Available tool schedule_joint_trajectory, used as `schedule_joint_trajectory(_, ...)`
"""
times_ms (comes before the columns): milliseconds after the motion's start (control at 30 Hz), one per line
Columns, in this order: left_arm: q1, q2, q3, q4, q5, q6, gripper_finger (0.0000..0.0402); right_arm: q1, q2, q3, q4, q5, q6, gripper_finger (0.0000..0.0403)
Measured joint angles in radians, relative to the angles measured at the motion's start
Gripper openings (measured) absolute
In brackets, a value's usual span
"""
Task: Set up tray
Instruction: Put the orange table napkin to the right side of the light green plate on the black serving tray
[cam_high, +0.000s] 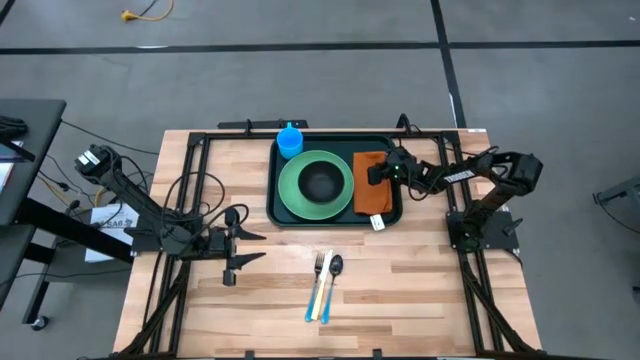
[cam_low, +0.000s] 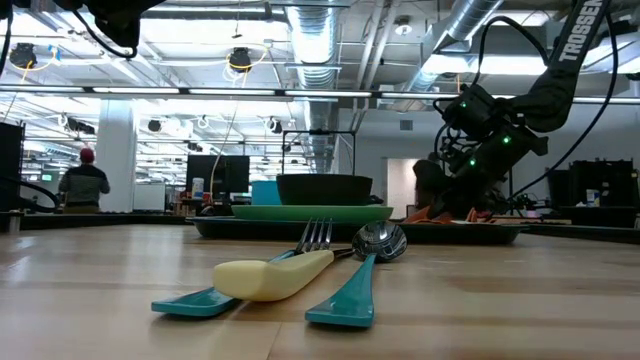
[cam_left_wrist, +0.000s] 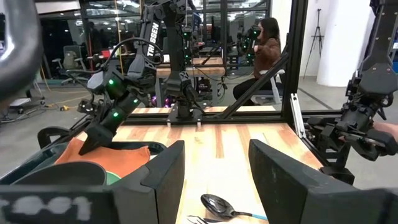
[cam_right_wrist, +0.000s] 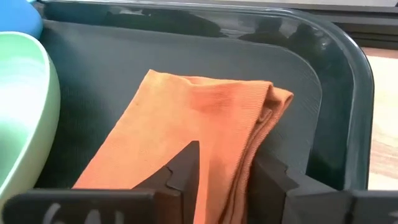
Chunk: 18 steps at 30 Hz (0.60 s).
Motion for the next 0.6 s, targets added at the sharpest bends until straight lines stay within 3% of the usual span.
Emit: schedule_joint_trajectory(600,0.0,0.0,0.0,0.0,0.0,-0.004,0.0169,0.02,-0.001,0.0,-0.066,-0.05,-0.073,0.018)
